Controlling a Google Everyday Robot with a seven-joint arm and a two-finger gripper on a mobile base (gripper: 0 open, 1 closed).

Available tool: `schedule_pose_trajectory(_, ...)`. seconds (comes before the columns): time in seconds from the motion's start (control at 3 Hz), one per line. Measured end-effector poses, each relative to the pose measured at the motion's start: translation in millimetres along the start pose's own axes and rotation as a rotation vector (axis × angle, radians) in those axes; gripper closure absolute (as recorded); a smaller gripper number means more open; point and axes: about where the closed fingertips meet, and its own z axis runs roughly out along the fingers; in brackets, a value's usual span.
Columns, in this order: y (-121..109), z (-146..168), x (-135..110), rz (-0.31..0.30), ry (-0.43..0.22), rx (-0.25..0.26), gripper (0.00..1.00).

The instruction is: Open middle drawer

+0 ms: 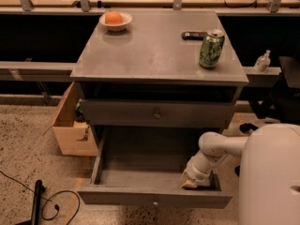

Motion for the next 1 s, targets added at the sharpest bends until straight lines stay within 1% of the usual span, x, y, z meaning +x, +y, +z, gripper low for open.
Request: schedule_pose_trajectory(1.0, -0.1, -0.1, 0.0, 0.000, 0.000, 0.001, 1.00)
